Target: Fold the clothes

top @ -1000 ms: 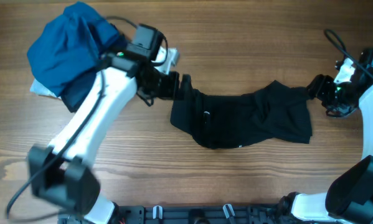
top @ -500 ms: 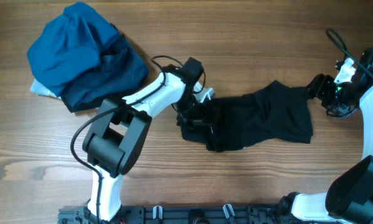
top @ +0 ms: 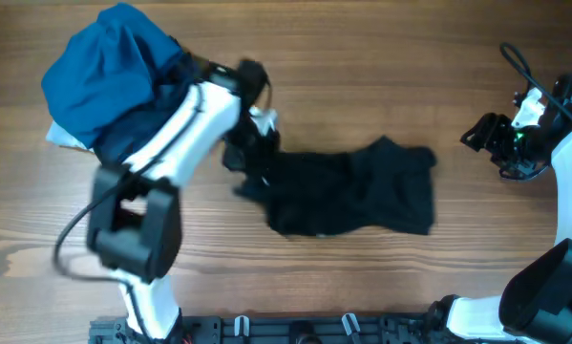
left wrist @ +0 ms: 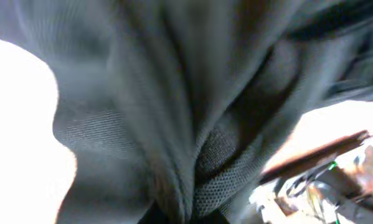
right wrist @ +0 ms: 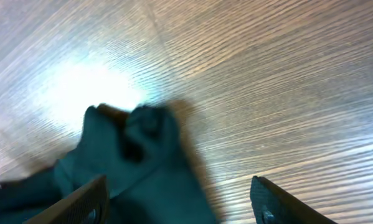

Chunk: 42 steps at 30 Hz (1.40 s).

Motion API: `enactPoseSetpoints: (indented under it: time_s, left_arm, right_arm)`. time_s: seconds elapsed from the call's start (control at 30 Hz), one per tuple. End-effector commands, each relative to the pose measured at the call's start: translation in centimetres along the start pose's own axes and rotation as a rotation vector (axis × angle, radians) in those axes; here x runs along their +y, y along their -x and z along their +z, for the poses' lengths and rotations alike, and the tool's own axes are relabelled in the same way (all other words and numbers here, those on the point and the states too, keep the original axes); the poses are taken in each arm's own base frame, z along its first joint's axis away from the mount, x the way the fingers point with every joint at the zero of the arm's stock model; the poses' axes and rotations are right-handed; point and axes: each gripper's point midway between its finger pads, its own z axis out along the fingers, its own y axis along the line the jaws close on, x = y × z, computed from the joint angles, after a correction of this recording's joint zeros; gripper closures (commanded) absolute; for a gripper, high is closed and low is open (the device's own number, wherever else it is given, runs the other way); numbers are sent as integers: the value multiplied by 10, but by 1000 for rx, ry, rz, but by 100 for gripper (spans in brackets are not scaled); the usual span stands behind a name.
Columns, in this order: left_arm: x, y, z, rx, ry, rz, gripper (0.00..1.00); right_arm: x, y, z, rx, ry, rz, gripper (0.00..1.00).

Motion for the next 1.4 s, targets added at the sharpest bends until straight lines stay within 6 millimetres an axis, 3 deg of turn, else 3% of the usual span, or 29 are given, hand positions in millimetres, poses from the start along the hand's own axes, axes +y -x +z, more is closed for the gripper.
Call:
enactPoseSetpoints:
  time_s: [0.0, 0.1, 0.17, 0.2, 0.27, 0.3, 0.37, 0.47, 0.57, 0.67, 0.77, 0.87, 0.97, 1.07, 1.13, 1.2, 1.23, 1.27, 1.33, 1.37]
  left_arm:
    - [-26, 8, -61, -219, 12, 108, 96]
    - [-64, 4, -48, -234, -10, 149, 96]
    - [-103, 1, -31, -252, -35, 220, 96]
    - [-132, -2, -18, -276, -53, 309, 96]
    - [-167, -8, 2, -299, -65, 413, 96]
    - [-175, -10, 12, -307, -42, 444, 96]
    - [-169, -7, 30, -325, 58, 402, 96]
    - [-155, 6, 29, -357, 116, 359, 96]
    - [-137, 25, 6, -413, 123, 300, 96]
    - [-117, 41, -40, -486, 104, 240, 96]
    - [-125, 46, -105, -619, 17, 284, 96]
    - [-136, 40, -175, -784, -47, 306, 96]
    - [-142, 27, -209, -868, -84, 323, 96]
    - [-145, 16, -224, -908, -102, 335, 96]
    - [-142, 14, -226, -914, -91, 328, 96]
    - [-140, 13, -224, -901, -85, 325, 96]
    - [-139, 12, -222, -893, -81, 322, 96]
    - [-138, 11, -221, -888, -78, 321, 96]
    - [-137, 11, -221, -884, -76, 320, 96]
    - [-138, 11, -221, -887, -77, 320, 96]
  right_arm:
    - [4, -2, 1, 5, 30, 8, 27]
    - [5, -2, 1, 5, 31, 8, 27]
    - [5, -2, 1, 5, 31, 8, 27]
    - [5, -2, 1, 5, 31, 8, 28]
    - [5, -2, 1, 5, 33, 8, 27]
    - [6, -2, 1, 6, 41, 8, 27]
    - [9, -3, 1, 11, 55, 9, 27]
    - [9, -3, 1, 11, 55, 9, 27]
    - [9, -3, 1, 12, 56, 9, 27]
    - [18, -4, 0, 18, 106, -14, 28]
    - [63, -12, -7, 32, 343, -157, 27]
    - [96, -29, -1, 78, 393, -262, 26]
    - [125, -50, 22, 119, 392, -367, 23]
    - [155, -80, 54, 171, 410, -503, 20]
    - [162, -84, 71, 164, 357, -526, 38]
    - [169, -81, 74, 140, 364, -540, 42]
    - [170, -78, 73, 129, 365, -543, 63]
    - [167, -74, 73, 122, 353, -520, 72]
    - [141, -63, 77, 111, 230, -437, 80]
    - [121, -57, 79, 104, 135, -373, 95]
